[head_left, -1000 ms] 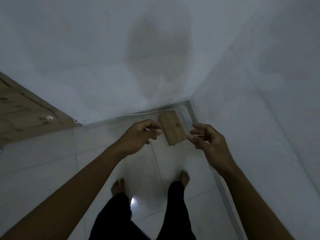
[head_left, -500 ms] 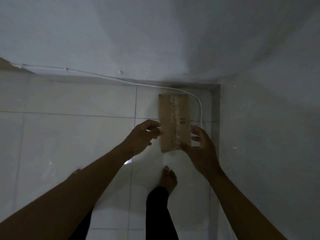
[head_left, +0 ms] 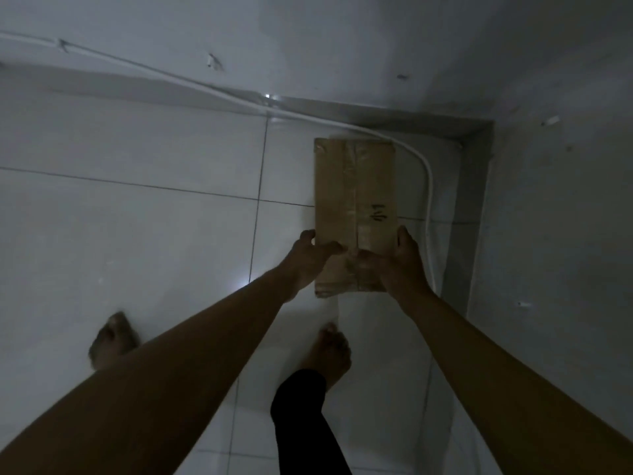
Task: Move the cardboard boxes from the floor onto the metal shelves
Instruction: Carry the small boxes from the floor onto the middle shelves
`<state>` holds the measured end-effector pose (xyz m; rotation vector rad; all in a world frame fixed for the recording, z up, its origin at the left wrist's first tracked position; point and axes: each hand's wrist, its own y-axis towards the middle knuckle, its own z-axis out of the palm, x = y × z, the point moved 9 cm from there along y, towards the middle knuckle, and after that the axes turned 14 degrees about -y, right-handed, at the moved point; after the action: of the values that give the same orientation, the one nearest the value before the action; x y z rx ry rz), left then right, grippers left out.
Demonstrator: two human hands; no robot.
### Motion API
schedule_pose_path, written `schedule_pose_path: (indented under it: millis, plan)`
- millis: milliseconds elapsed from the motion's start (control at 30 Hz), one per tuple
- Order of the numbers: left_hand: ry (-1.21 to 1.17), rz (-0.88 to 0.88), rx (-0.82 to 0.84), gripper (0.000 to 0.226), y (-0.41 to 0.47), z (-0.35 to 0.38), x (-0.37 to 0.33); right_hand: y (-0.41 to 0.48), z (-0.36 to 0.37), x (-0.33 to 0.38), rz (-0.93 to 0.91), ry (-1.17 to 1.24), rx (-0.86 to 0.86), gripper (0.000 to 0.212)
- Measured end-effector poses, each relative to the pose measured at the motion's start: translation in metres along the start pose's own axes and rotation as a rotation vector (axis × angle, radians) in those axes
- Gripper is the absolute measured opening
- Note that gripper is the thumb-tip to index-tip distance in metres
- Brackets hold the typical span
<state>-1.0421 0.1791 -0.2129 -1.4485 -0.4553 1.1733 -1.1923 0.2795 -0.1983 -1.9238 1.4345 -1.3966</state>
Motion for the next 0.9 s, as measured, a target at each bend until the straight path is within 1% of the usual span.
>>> schedule_pose_path:
  millis: [100,167,233,300,400,500,567,733,833,900]
  plan:
    - [-0.029,0.123,-0.080,0.061,-0.051,-0.030,-0.022,-0.037,-0.019,0.045,-0.070,0.050,0.016,0.088]
    - [-0.079,0.205,-0.133,0.053,-0.103,-0.054,-0.040,-0.070,-0.026,0.087,-0.119,0.089,0.040,0.080]
    - [-0.203,0.262,-0.154,0.052,-0.158,-0.077,-0.055,-0.106,-0.027,0.135,-0.173,0.113,0.085,0.079]
    - [-0.333,0.287,-0.164,0.058,-0.215,-0.102,-0.070,-0.150,-0.020,0.188,-0.242,0.124,0.158,0.083]
    - [-0.518,0.409,-0.208,0.065,-0.304,-0.149,-0.110,-0.223,-0.003,0.276,-0.401,0.096,0.223,0.083]
    - [-0.594,0.534,-0.252,0.067,-0.392,-0.202,-0.152,-0.293,0.015,0.368,-0.557,0.010,0.213,0.075]
    - [-0.628,0.611,-0.279,0.066,-0.449,-0.242,-0.178,-0.340,0.032,0.431,-0.641,-0.027,0.241,0.071]
    - [-0.734,0.843,-0.385,0.068,-0.602,-0.352,-0.233,-0.470,0.096,0.572,-0.839,-0.111,0.326,0.078]
    - [-0.822,0.989,-0.444,0.073,-0.693,-0.425,-0.250,-0.556,0.145,0.654,-0.966,-0.098,0.370,0.077]
    - [-0.858,1.075,-0.483,0.072,-0.751,-0.475,-0.255,-0.611,0.183,0.706,-1.043,-0.076,0.401,0.076]
